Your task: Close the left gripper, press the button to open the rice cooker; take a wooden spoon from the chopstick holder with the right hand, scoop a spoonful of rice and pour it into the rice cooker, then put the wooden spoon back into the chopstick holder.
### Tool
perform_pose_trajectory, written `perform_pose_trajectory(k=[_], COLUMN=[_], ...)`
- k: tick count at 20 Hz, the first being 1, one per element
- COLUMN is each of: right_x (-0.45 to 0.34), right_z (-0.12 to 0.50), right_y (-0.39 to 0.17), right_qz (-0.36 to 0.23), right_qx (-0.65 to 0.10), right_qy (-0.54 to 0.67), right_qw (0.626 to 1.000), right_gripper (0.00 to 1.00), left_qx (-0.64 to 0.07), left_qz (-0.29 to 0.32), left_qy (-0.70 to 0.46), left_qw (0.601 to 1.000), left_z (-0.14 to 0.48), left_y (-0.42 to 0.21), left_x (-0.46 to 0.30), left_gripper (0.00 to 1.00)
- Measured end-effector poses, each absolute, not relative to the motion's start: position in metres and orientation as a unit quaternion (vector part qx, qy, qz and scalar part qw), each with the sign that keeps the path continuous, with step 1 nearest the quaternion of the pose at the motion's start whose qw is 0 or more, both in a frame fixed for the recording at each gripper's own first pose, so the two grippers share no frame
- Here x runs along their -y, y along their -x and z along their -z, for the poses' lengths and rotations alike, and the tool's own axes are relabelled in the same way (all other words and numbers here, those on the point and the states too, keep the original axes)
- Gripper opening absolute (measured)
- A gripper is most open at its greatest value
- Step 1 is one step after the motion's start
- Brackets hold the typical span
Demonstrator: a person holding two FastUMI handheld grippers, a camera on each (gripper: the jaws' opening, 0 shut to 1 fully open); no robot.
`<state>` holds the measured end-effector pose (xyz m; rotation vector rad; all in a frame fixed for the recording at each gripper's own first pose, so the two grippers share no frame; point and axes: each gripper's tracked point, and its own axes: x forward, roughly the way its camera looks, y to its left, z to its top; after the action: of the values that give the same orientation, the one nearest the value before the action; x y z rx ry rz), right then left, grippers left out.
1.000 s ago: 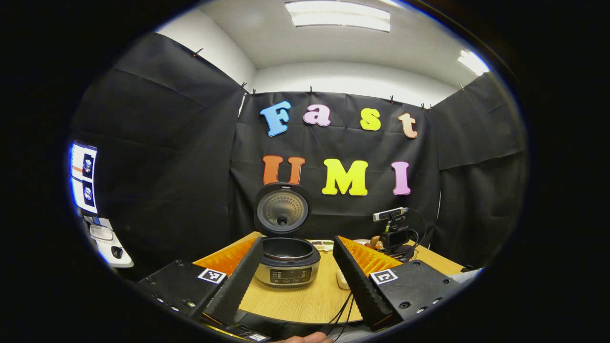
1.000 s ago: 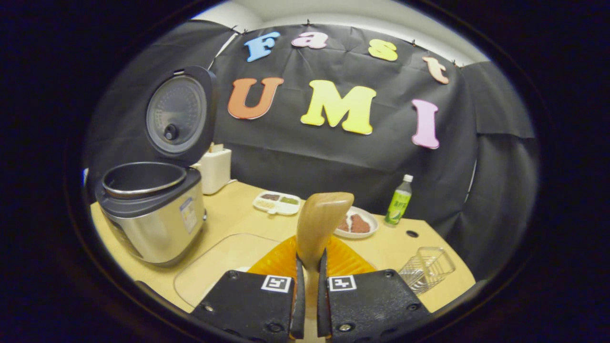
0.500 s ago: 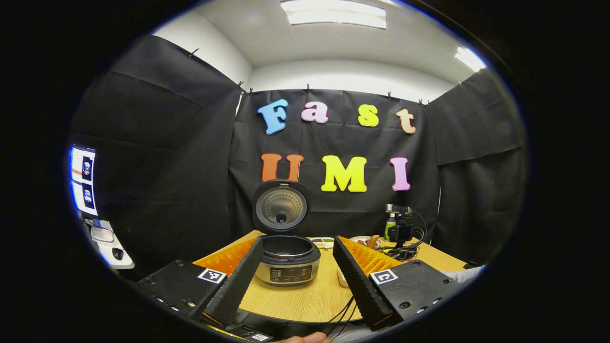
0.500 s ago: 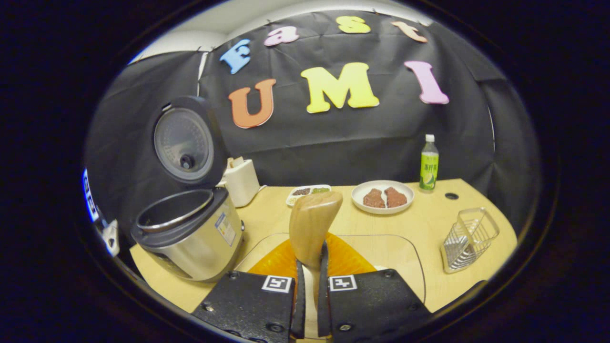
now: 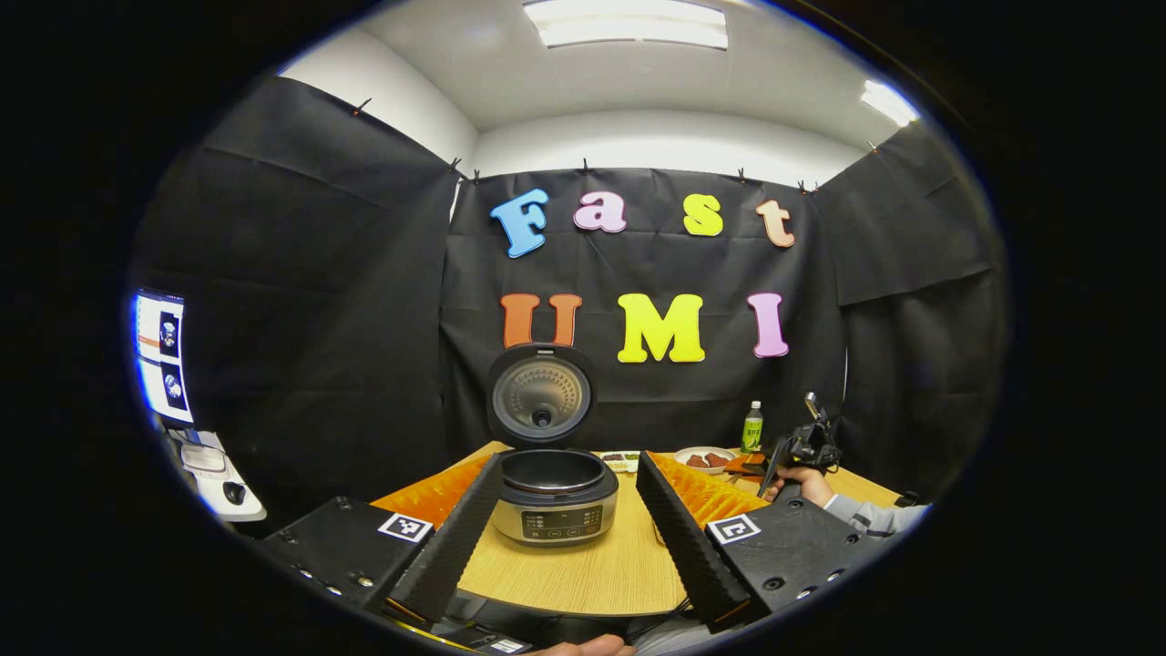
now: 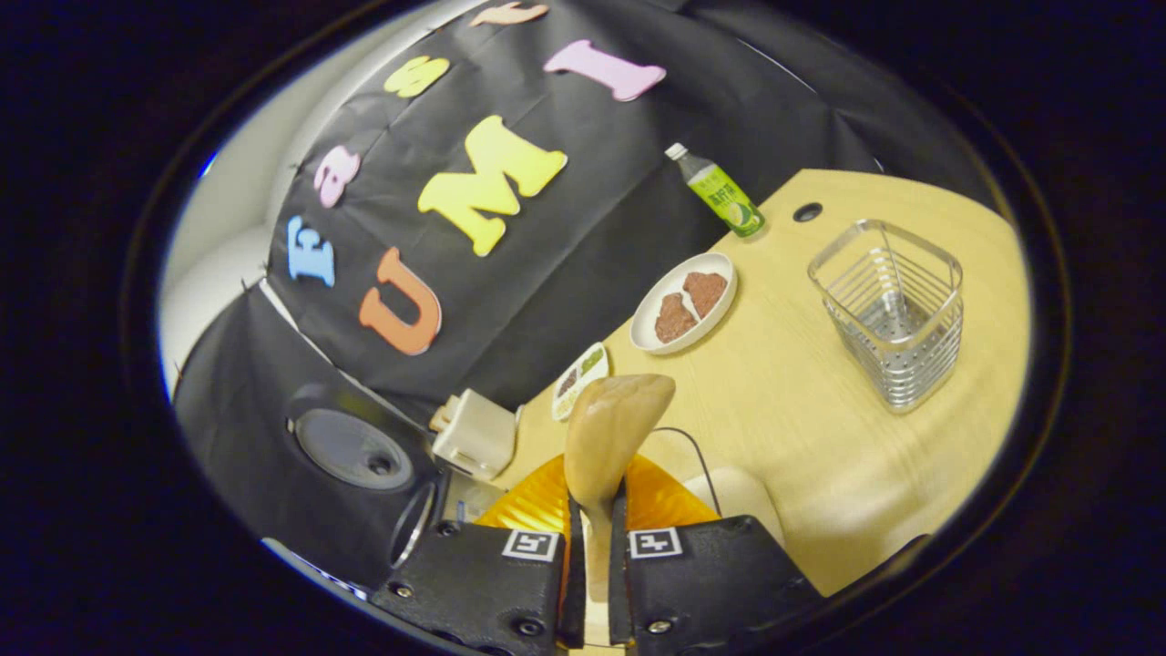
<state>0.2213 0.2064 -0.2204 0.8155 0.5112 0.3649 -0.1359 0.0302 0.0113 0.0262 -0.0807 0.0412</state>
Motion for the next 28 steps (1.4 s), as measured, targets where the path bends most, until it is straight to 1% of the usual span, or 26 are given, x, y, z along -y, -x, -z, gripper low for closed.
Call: perform_pose_trajectory(k=[5, 10, 12, 16, 18, 20, 22, 25, 26, 28], right_x=[-0.195, -0.195, -0.2, -0.221, -0.236, -0.25, -0.264, -0.287, -0.294, -0.31], right_z=[0.199, 0.176, 0.17, 0.153, 0.142, 0.134, 0.128, 0.12, 0.119, 0.12], right_y=[-0.215, -0.211, -0.21, -0.203, -0.201, -0.199, -0.198, -0.199, -0.199, -0.199], right_qz=[-0.186, -0.198, -0.207, -0.22, -0.23, -0.231, -0.229, -0.232, -0.229, -0.22], right_qx=[-0.231, -0.22, -0.226, -0.244, -0.25, -0.253, -0.256, -0.263, -0.267, -0.281], right_qy=[-0.462, -0.539, -0.576, -0.67, -0.698, -0.702, -0.694, -0.693, -0.688, -0.662], right_qw=[0.836, 0.789, 0.758, 0.666, 0.631, 0.625, 0.633, 0.63, 0.634, 0.659], right_gripper=[0.14, 0.14, 0.14, 0.14, 0.14, 0.14, 0.14, 0.14, 0.14, 0.14], left_qx=[0.04, 0.041, 0.039, 0.037, 0.034, 0.03, 0.027, 0.034, 0.036, 0.037], left_qz=[-0.021, -0.024, -0.027, -0.039, -0.042, -0.047, -0.05, -0.054, -0.055, -0.062], left_qy=[-0.014, 0.007, 0.014, 0.021, 0.026, 0.028, 0.027, 0.025, 0.023, 0.021], left_qw=[0.999, 0.999, 0.999, 0.998, 0.998, 0.998, 0.998, 0.998, 0.998, 0.997], left_z=[-0.01, -0.009, -0.007, -0.001, 0.001, 0.004, 0.004, 0.0, 0.0, -0.001], left_y=[0.135, 0.137, 0.138, 0.14, 0.142, 0.143, 0.145, 0.152, 0.154, 0.159], left_x=[-0.031, -0.044, -0.05, -0.066, -0.071, -0.078, -0.084, -0.093, -0.095, -0.104], left_gripper=[0.94, 0.94, 0.94, 0.94, 0.94, 0.94, 0.94, 0.94, 0.94, 0.94])
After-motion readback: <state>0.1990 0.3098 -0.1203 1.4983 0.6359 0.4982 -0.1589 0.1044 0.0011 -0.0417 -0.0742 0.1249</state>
